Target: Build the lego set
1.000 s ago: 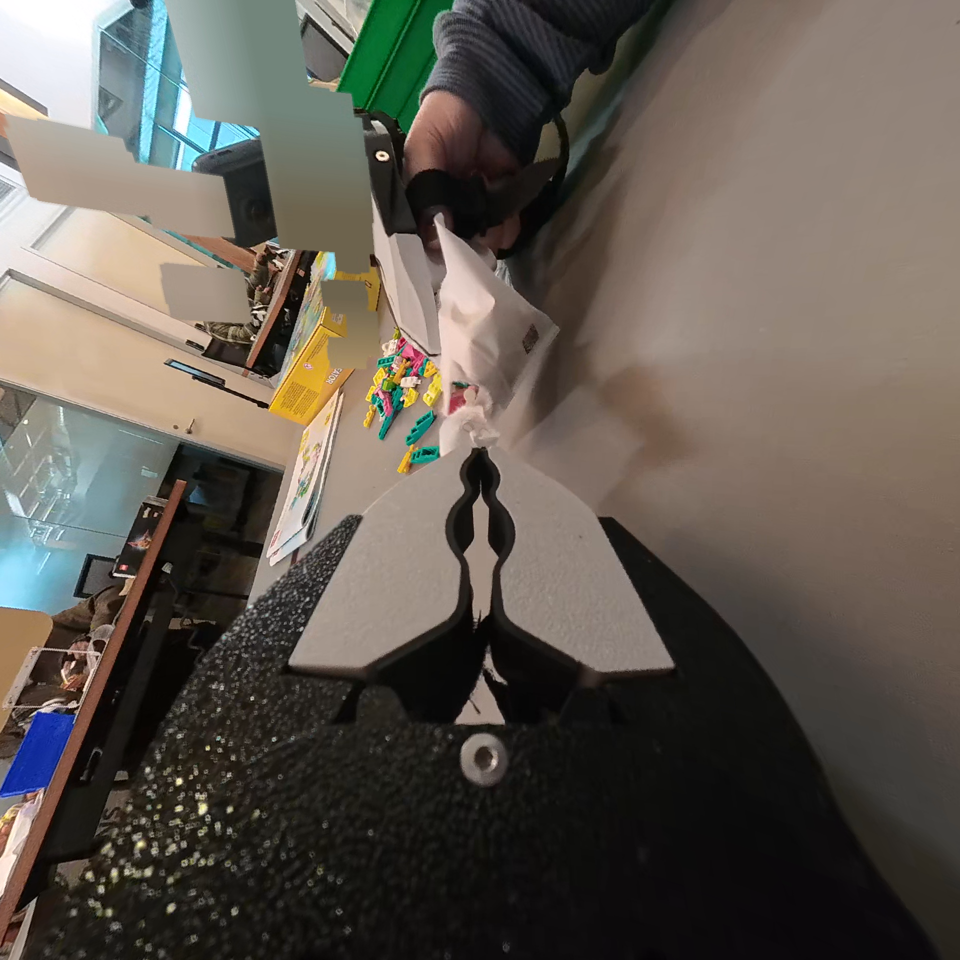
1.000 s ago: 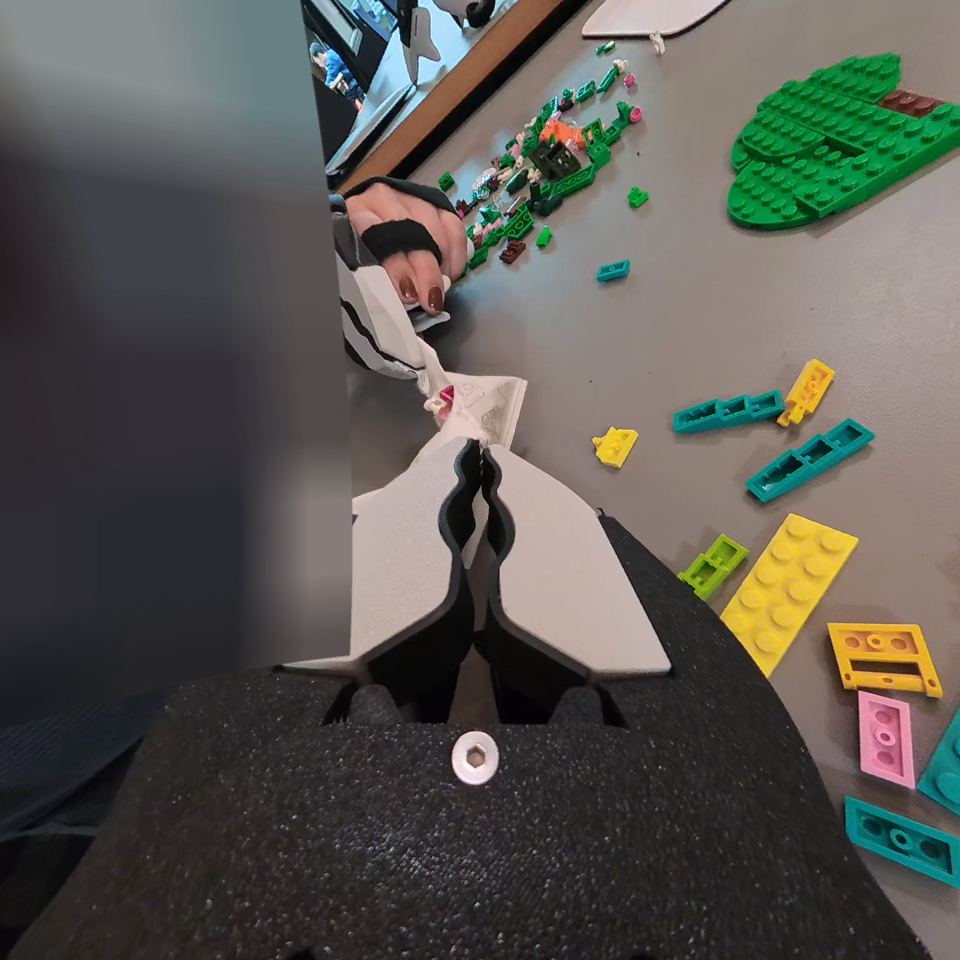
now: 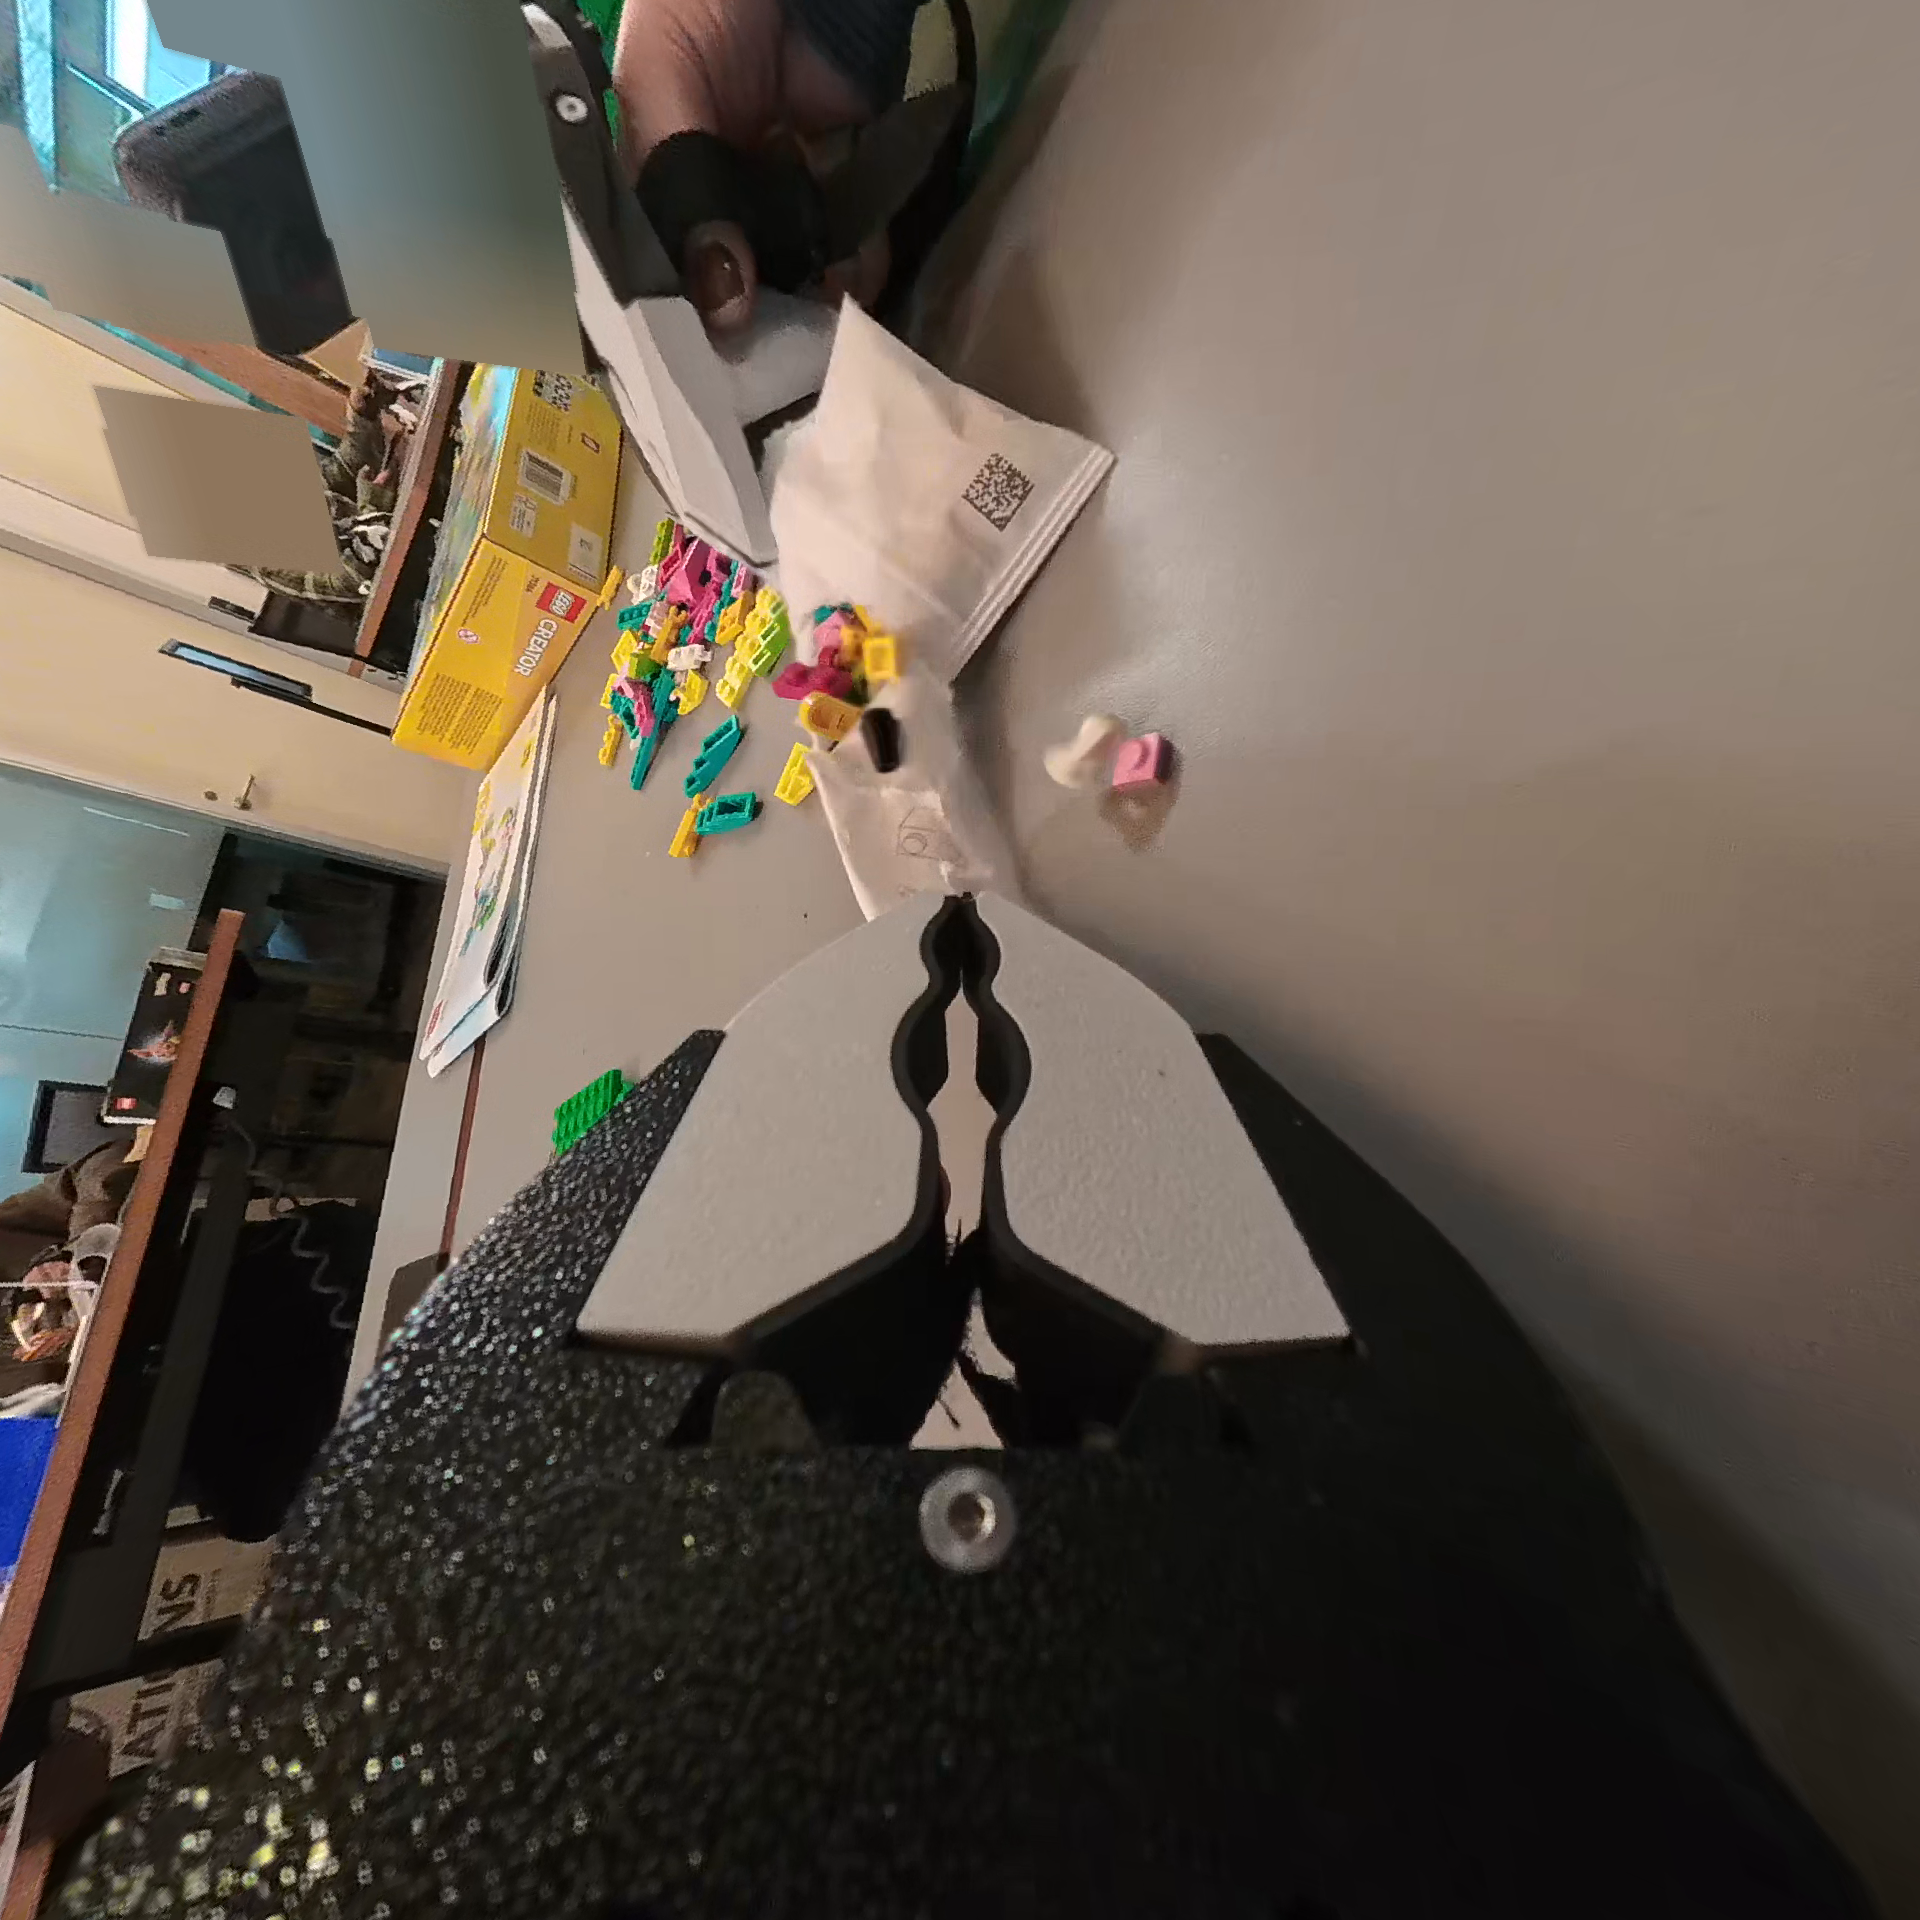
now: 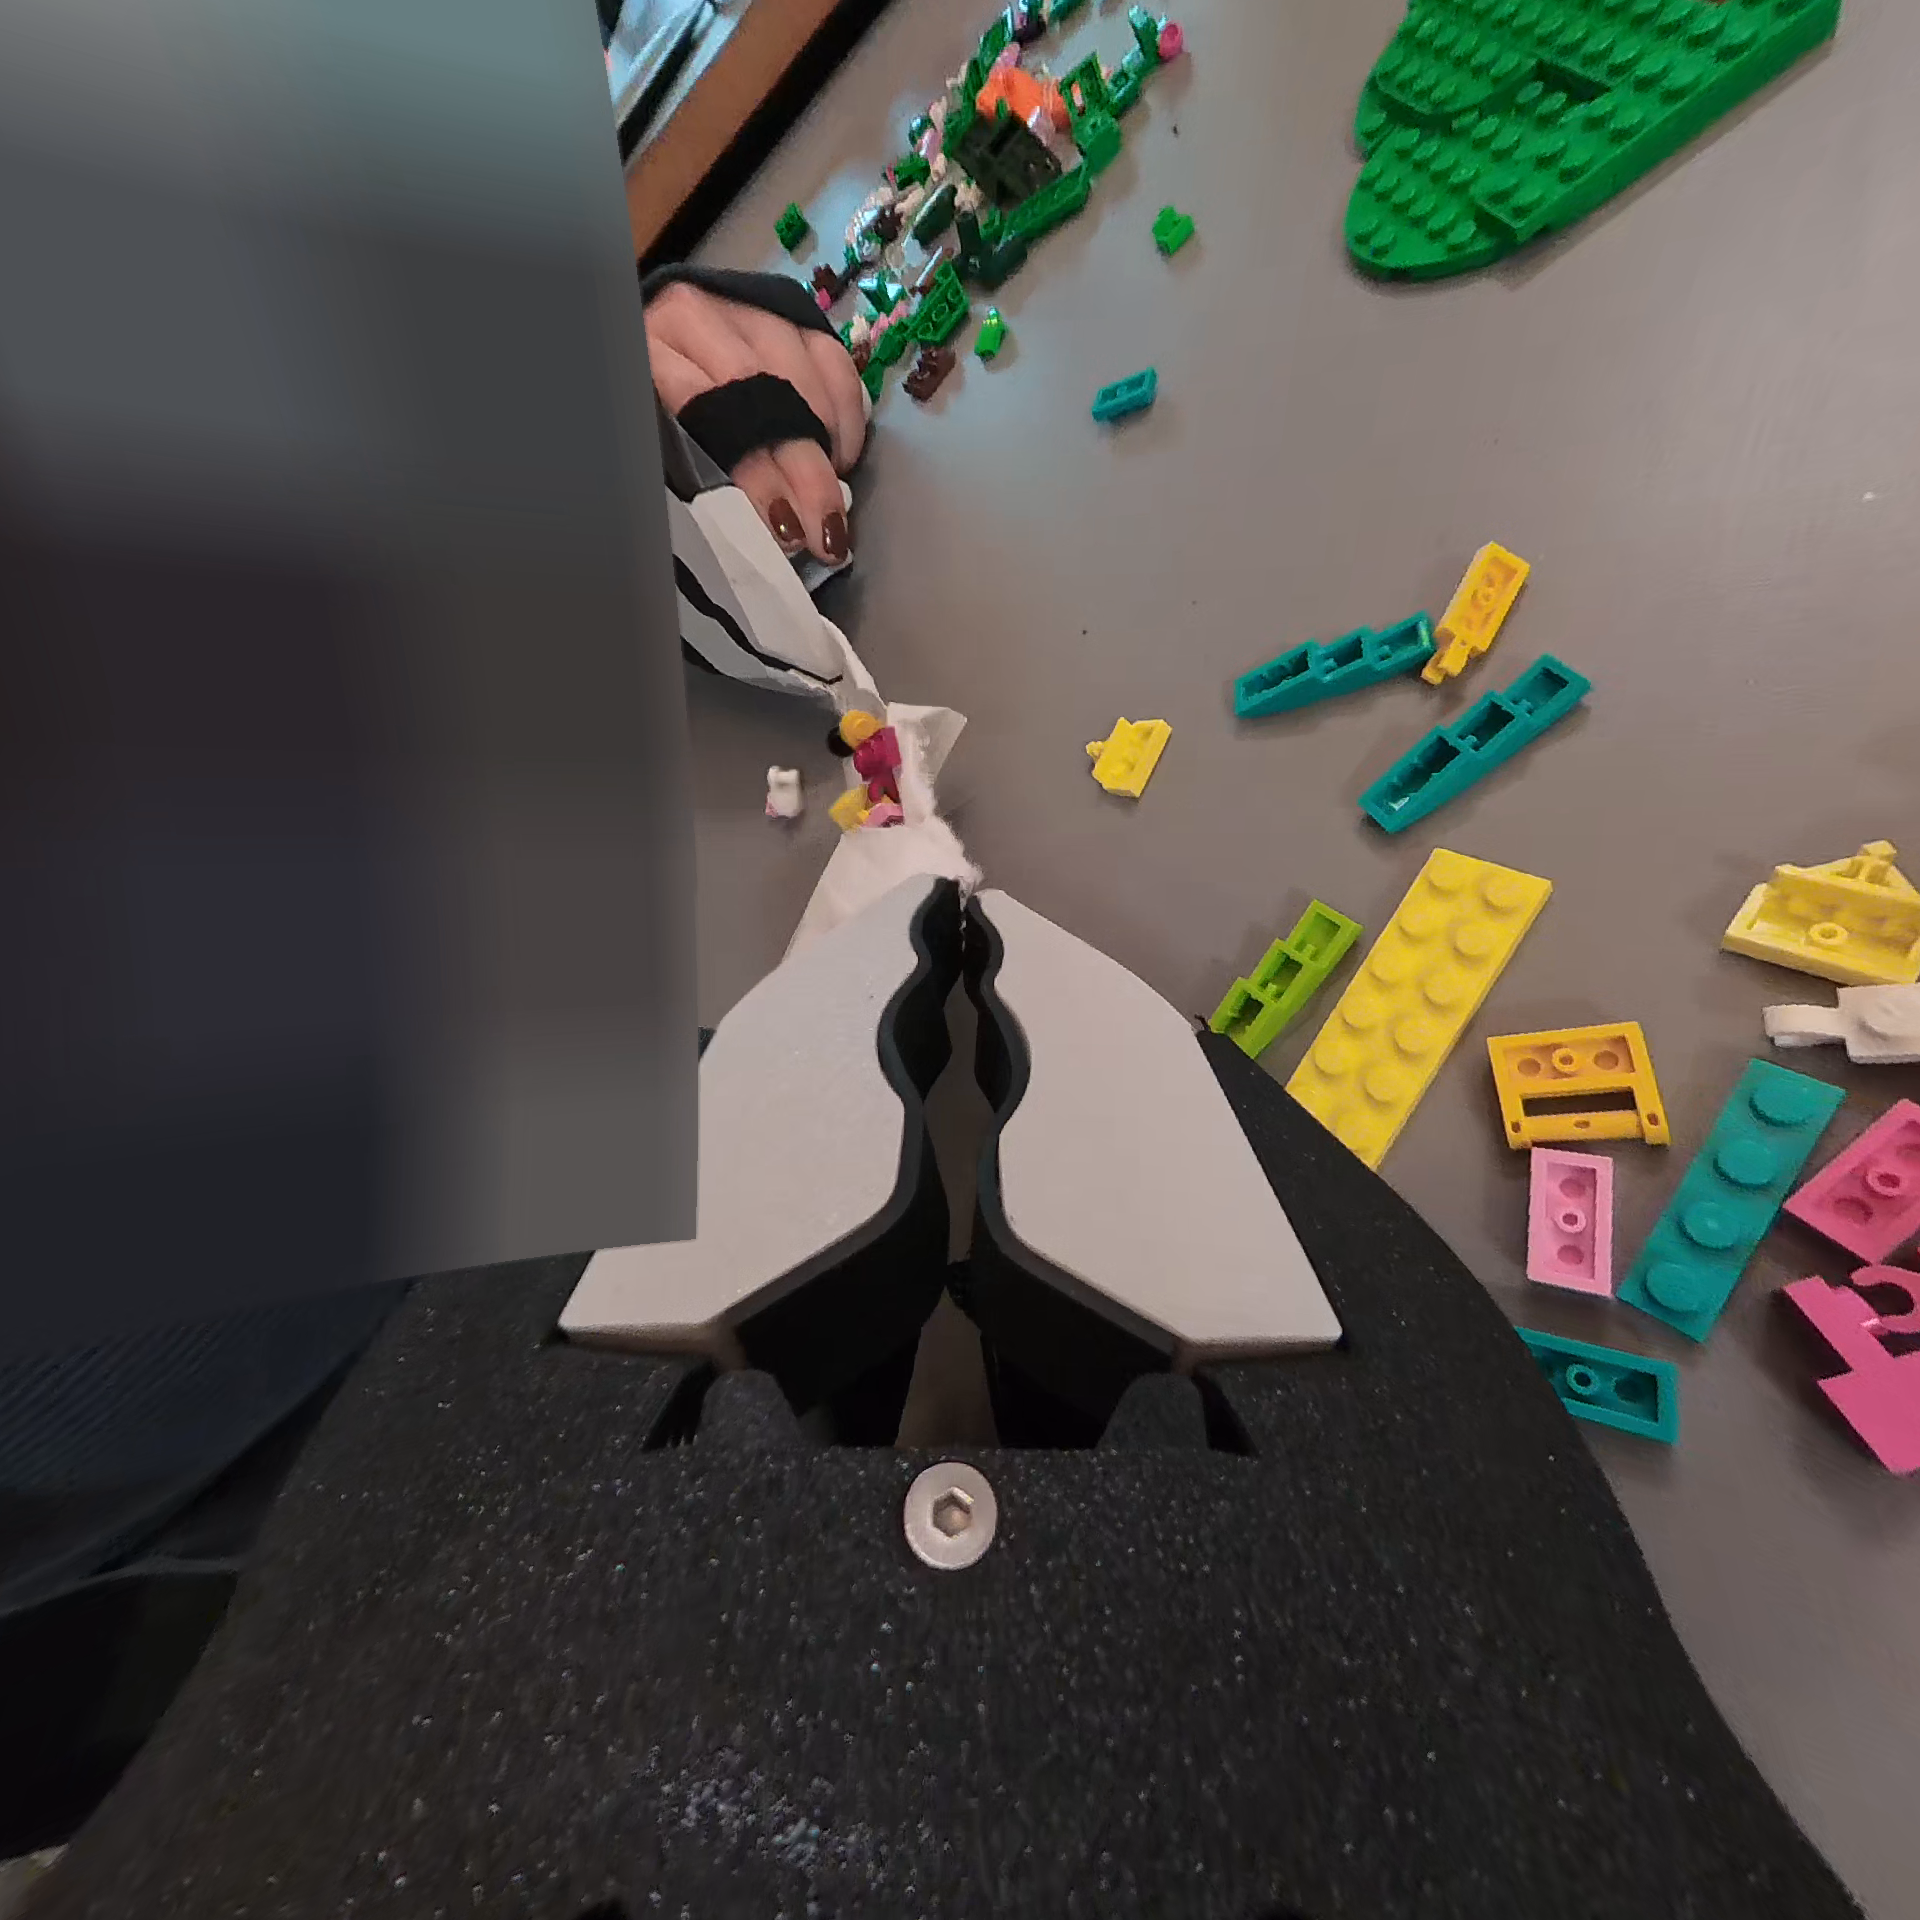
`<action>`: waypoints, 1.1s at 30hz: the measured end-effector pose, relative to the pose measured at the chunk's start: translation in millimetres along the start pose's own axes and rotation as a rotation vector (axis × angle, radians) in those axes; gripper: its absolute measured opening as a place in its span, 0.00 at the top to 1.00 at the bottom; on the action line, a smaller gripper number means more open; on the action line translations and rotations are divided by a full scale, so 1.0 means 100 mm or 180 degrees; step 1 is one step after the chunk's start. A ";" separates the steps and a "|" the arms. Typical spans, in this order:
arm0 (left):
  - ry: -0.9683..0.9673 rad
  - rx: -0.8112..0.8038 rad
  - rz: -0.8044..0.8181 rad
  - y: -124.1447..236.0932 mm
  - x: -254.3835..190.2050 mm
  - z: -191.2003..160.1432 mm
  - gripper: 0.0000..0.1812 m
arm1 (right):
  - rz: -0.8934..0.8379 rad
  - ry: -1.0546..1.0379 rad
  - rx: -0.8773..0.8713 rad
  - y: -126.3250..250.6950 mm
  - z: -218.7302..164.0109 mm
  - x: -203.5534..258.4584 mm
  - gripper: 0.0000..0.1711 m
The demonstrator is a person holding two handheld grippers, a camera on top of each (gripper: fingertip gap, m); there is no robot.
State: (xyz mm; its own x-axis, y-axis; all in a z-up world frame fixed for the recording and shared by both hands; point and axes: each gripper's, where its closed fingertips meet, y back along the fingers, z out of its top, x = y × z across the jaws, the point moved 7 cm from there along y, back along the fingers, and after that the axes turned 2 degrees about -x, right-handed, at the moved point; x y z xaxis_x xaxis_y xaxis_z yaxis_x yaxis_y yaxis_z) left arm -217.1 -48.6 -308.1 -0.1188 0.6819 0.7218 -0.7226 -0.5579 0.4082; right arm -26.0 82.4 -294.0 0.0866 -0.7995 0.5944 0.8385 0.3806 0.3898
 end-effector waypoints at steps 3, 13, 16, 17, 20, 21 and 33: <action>0.0006 -0.0008 -0.0010 0.01 0.00 0.00 1.00 | 0.0034 -0.0009 -0.0007 0.01 0.00 0.00 1.00; 0.0027 0.0020 -0.0022 0.05 -0.01 -0.03 1.00 | 0.0097 -0.0042 0.0018 0.02 -0.01 -0.01 1.00; 0.0022 0.0024 -0.0034 0.05 -0.01 -0.03 1.00 | 0.0093 -0.0044 0.0036 0.02 -0.01 -0.01 1.00; 0.0020 0.0029 -0.0043 0.05 -0.01 -0.03 1.00 | 0.0094 -0.0047 0.0038 0.02 -0.01 -0.01 1.00; 0.0045 0.0032 -0.0037 0.08 -0.01 -0.05 1.00 | 0.0094 -0.0071 0.0023 0.06 -0.02 -0.02 1.00; 0.0037 0.0036 -0.0040 0.08 -0.01 -0.05 1.00 | 0.0102 -0.0078 0.0035 0.06 -0.02 -0.02 1.00; 0.0046 0.0030 -0.0071 0.10 -0.01 -0.06 1.00 | 0.0134 -0.0078 0.0103 0.05 -0.04 -0.02 1.00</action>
State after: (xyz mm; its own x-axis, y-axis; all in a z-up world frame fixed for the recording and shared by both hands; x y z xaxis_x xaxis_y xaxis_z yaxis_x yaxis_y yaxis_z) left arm -228.1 -52.5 -308.2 -0.1127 0.7009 0.7043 -0.7187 -0.5469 0.4294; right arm -20.1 84.1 -295.8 0.1079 -0.7711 0.6275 0.8167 0.4287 0.3864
